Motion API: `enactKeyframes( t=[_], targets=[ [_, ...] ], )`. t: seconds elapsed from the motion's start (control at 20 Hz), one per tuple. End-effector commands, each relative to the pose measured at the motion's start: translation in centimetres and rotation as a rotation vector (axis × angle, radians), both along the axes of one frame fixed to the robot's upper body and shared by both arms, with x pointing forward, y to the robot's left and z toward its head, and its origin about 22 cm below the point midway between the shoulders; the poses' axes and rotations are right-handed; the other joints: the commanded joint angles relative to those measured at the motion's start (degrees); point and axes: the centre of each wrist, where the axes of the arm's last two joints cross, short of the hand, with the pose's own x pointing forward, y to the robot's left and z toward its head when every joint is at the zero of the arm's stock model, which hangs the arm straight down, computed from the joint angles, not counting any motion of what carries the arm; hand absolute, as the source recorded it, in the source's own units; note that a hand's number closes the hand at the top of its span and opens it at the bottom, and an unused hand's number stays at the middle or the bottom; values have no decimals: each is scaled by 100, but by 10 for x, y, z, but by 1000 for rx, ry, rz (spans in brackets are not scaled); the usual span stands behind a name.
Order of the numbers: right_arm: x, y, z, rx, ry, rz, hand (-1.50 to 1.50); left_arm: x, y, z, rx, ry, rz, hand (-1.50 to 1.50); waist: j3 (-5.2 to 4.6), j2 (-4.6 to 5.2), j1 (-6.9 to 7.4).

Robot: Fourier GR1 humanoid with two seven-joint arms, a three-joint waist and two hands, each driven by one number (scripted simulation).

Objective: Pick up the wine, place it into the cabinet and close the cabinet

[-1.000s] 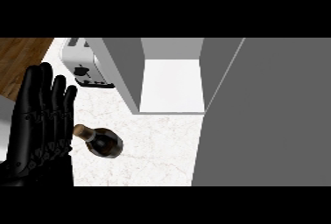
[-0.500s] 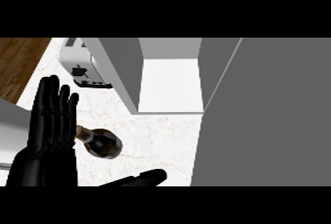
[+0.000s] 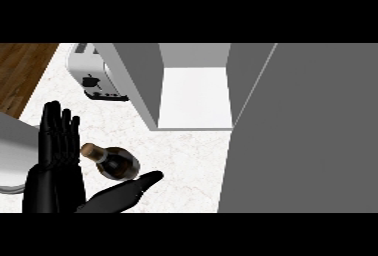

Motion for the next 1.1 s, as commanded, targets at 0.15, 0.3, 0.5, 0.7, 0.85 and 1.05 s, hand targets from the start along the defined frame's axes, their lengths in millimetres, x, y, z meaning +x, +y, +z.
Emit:
enactKeyframes(
  t=[0.15,0.3,0.5,0.7,0.85,1.05],
  targets=[
    [-21,9,10,94,-13,92,-150,11,28,-41,-20,11,40,-150,-7,-1,-3],
    [-22,-21,12,49,-11,91,-150,1,36,-47,-22,29,31,-150,4,-9,7],
    [-20,-17,5,86,-1,112,-150,9,61,-70,-8,36,43,-150,3,-9,4],
    [-22,-1,7,82,0,93,-150,-11,68,-98,-8,54,45,-150,1,-12,50],
    [-34,-11,13,54,-5,115,-150,2,84,-119,-12,69,73,-150,1,-12,-7],
    [-13,-12,9,81,-14,106,-150,-11,97,-146,-33,114,81,-150,1,-4,39]
  ],
)
